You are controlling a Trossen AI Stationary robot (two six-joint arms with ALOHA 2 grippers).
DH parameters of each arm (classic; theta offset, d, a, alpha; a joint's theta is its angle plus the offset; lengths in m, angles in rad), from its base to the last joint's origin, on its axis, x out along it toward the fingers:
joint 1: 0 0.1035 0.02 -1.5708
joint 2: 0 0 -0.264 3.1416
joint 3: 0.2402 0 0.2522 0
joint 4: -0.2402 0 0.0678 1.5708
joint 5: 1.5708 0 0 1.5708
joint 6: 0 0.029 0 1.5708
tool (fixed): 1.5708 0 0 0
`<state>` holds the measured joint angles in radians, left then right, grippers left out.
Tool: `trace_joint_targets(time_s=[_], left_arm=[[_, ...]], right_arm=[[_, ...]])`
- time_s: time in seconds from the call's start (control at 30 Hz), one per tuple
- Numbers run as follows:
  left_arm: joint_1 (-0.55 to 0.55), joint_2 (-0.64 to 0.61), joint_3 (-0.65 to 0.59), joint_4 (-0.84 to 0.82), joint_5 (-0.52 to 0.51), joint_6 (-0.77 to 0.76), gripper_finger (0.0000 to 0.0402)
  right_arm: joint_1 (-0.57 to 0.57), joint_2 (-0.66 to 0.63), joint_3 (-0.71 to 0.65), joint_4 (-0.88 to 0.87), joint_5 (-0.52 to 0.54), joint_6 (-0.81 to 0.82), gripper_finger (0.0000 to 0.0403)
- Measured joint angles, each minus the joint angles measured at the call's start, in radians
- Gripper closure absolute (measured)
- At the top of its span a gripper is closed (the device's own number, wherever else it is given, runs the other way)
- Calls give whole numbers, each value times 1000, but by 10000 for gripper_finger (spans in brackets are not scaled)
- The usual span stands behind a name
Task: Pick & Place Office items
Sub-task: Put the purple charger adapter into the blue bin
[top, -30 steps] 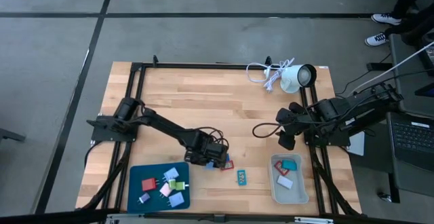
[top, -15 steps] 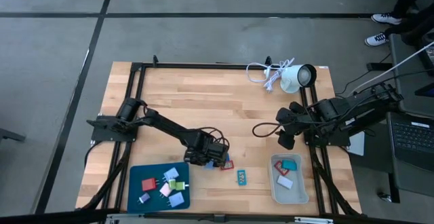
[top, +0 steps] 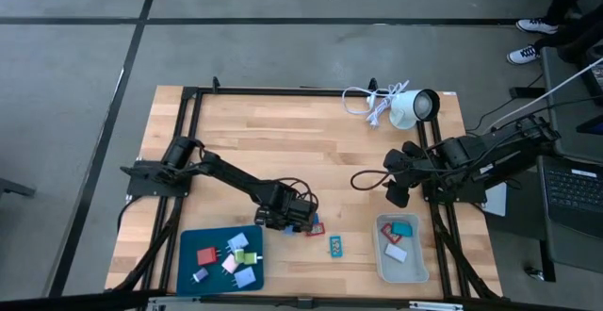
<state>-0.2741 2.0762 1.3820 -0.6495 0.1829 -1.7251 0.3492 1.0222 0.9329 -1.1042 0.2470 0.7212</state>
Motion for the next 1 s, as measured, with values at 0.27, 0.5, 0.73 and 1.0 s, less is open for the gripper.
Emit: trace_joint_targets(time_s=[0.27,0.5,0.73,1.0], left_arm=[[4,-3,-3,6,19,31,190],[0,-65,-11,-6,-67,62,190],[3,-210,-7,5,-229,73,190],[-41,-350,-5,-6,-195,137,190]], right_arm=[[0,0,0,0,0,0,158],[-6,0,0,0,0,3,158],[-25,0,0,3,0,3,158],[-28,0,0,3,-4,3,158]])
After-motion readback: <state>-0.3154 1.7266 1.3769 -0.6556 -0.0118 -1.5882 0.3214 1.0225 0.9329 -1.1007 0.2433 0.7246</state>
